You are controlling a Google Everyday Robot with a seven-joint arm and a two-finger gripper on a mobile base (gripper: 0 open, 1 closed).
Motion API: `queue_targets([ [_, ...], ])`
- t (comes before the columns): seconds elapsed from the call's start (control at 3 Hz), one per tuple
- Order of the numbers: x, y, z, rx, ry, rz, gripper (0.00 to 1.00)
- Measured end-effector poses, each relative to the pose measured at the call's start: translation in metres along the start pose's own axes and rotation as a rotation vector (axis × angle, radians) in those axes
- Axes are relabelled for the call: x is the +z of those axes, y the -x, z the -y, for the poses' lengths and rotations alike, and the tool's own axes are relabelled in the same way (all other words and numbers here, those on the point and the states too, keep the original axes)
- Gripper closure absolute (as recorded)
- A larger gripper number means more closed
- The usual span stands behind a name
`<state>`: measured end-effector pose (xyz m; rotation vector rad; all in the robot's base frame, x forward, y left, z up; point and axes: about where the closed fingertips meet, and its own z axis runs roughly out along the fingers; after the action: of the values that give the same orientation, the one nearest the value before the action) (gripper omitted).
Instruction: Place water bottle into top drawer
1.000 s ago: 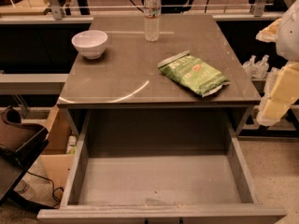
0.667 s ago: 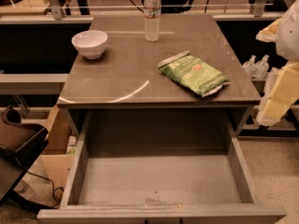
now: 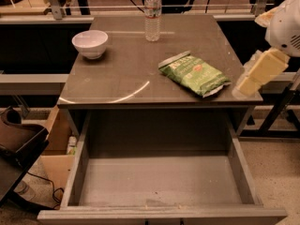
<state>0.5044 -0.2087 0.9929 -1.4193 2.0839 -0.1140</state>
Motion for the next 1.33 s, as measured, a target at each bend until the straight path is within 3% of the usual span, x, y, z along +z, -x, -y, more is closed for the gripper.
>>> queue_targets([
  [0.33,0.034,0.014,0.004,0.119,-0.005,0.171,0.00],
  [1.0,0.080,0.064,-0.014,0.386,0.007,0.542,0.00],
  [1.33,0.076,0.102,0.009,0.525,-0.087,0.712,0.00],
])
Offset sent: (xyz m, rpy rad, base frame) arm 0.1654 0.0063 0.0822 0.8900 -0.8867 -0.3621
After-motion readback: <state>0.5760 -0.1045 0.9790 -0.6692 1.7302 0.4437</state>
